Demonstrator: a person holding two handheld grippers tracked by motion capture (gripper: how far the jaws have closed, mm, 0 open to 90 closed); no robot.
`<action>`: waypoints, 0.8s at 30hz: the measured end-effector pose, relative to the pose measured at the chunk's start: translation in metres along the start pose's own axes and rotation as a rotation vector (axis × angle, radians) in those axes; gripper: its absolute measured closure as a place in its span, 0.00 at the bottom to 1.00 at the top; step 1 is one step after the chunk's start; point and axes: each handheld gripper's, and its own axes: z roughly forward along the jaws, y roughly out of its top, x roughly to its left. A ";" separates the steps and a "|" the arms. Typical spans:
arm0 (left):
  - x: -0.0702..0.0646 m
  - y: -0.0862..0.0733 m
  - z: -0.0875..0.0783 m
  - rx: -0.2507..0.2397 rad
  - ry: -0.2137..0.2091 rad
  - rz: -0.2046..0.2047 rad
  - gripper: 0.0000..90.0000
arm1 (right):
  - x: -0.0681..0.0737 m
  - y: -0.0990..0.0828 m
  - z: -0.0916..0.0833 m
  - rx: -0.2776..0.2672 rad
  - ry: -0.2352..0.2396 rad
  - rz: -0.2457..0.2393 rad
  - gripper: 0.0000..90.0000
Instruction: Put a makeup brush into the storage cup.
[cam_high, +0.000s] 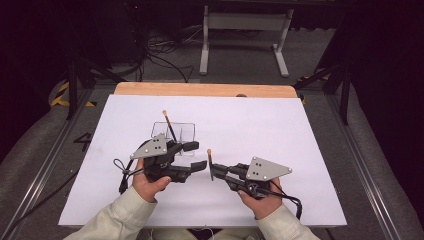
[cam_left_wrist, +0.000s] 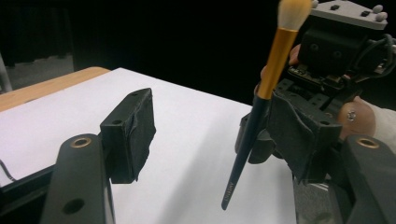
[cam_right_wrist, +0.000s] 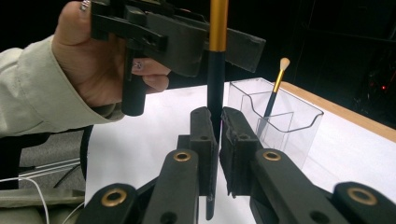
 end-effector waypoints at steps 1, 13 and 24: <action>-0.001 0.000 0.001 0.000 -0.005 0.003 0.37 | 0.000 0.000 0.000 0.003 0.000 0.005 0.93; -0.010 0.000 0.009 0.021 -0.035 0.054 0.49 | 0.002 -0.003 0.006 0.028 0.020 0.017 0.93; -0.010 -0.002 0.011 0.019 -0.076 0.049 0.85 | 0.003 -0.003 0.008 0.028 0.032 0.023 1.00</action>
